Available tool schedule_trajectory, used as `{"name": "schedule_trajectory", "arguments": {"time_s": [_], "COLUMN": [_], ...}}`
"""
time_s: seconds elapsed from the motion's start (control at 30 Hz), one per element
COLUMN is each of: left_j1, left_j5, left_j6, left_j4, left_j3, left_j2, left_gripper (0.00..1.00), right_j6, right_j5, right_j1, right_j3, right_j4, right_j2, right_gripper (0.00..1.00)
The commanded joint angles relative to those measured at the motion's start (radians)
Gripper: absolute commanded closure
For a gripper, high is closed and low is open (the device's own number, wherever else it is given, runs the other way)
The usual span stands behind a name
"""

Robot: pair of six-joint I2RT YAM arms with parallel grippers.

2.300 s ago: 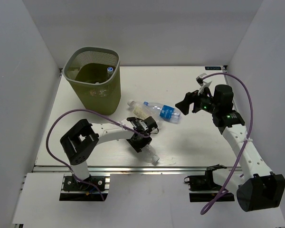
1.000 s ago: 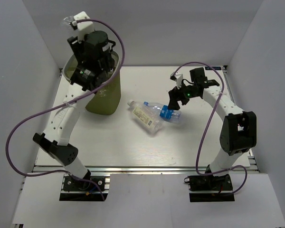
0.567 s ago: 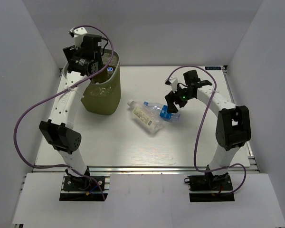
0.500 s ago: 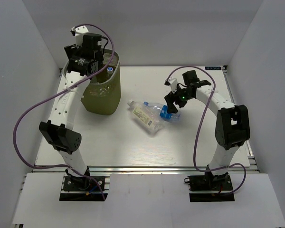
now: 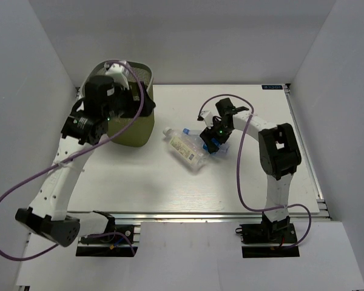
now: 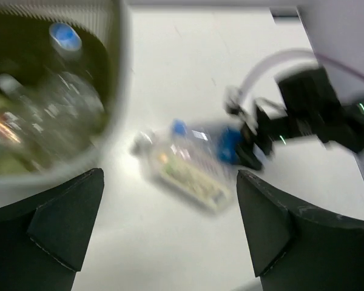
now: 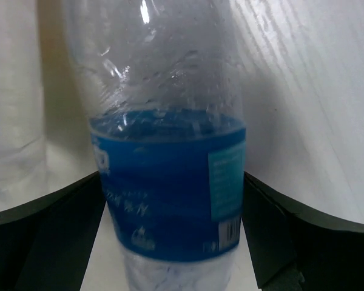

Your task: Put the plastic bottles in the bin

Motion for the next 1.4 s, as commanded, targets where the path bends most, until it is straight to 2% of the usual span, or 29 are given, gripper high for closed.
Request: {"name": "schedule_trajectory", "arguments": {"time_s": [0.0, 0.03, 0.13, 0.17, 0.2, 0.3, 0.37, 0.5, 0.57, 0.63, 0.67, 0.7, 0.77, 0.87, 0.9, 0.93, 1.0, 1.03, 1.13, 1.23, 1.27, 1.37], "left_j1": [-0.015, -0.015, -0.035, -0.035, -0.044, -0.055, -0.067, -0.089, -0.113, -0.125, -0.136, -0.136, -0.161, -0.181, -0.181, -0.19, -0.202, -0.202, -0.222, -0.222, -0.231, -0.231], "left_j5": [0.194, 0.214, 0.264, 0.275, 0.275, 0.3, 0.32, 0.34, 0.34, 0.34, 0.34, 0.34, 0.331, 0.32, 0.32, 0.309, 0.288, 0.268, 0.203, 0.166, 0.166, 0.175], "left_j6": [-0.046, -0.057, -0.075, -0.075, -0.085, -0.127, -0.163, -0.233, -0.244, -0.244, -0.244, -0.244, -0.244, -0.253, -0.264, -0.264, -0.282, -0.283, -0.319, -0.364, -0.379, -0.469], "left_j4": [0.033, 0.047, 0.047, 0.035, 0.035, 0.035, 0.052, 0.124, 0.133, 0.133, 0.133, 0.133, 0.144, 0.154, 0.154, 0.154, 0.154, 0.135, 0.1, 0.099, 0.108, 0.177], "left_j3": [-0.186, -0.22, -0.317, -0.34, -0.387, -0.503, -0.599, -0.722, -0.756, -0.781, -0.781, -0.794, -0.81, -0.853, -0.853, -0.865, -0.876, -0.876, -0.876, -0.867, -0.867, -0.909], "left_j2": [-0.11, -0.133, -0.194, -0.206, -0.229, -0.259, -0.277, -0.309, -0.309, -0.295, -0.282, -0.282, -0.271, -0.28, -0.289, -0.289, -0.3, -0.3, -0.323, -0.358, -0.374, -0.4], "left_gripper": [0.0, 0.0, 0.0, 0.0, 0.0, 0.0, 0.0, 0.0, 0.0, 0.0, 0.0, 0.0, 0.0, 0.0, 0.0, 0.0, 0.0, 0.0, 0.0, 0.0, 0.0, 0.0], "right_j6": [-0.001, 0.001, 0.004, 0.004, -0.002, -0.01, -0.013, 0.011, 0.057, 0.122, 0.14, 0.213, 0.251, 0.335, 0.37, 0.428, 0.496, 0.536, 0.643, 0.642, 0.627, 0.605], "right_j5": [0.109, 0.122, 0.125, 0.125, 0.12, 0.093, 0.044, -0.079, -0.162, -0.191, -0.228, -0.24, -0.272, -0.295, -0.311, -0.312, -0.331, -0.326, -0.299, -0.196, -0.184, -0.154], "right_j1": [0.03, 0.034, 0.031, 0.025, 0.024, 0.017, 0.012, 0.034, 0.05, 0.075, 0.102, 0.115, 0.148, 0.205, 0.224, 0.241, 0.276, 0.287, 0.325, 0.362, 0.371, 0.4], "right_j3": [0.039, 0.037, 0.027, 0.027, 0.028, 0.08, 0.16, 0.486, 0.644, 0.775, 0.784, 0.777, 0.736, 0.706, 0.715, 0.714, 0.712, 0.728, 0.813, 0.977, 0.998, 0.94], "right_j4": [0.033, 0.038, 0.04, 0.033, 0.023, -0.02, -0.074, -0.143, -0.135, -0.031, 0.008, 0.183, 0.309, 0.645, 0.683, 0.831, 0.927, 1.043, 1.157, 1.13, 1.123, 1.151], "right_j2": [0.036, 0.043, 0.044, 0.034, 0.018, -0.044, -0.103, -0.135, -0.122, -0.121, -0.126, -0.143, -0.172, -0.172, -0.143, -0.122, -0.082, -0.044, 0.108, 0.194, 0.251, 0.262], "right_gripper": [0.1, 0.1, 0.28, 0.35, 0.51, 0.75, 0.75, 0.77, 0.77, 0.77, 0.77, 0.77, 0.8, 0.81, 0.78, 0.75, 0.74, 0.71, 0.67, 0.64, 0.61, 0.49]}}
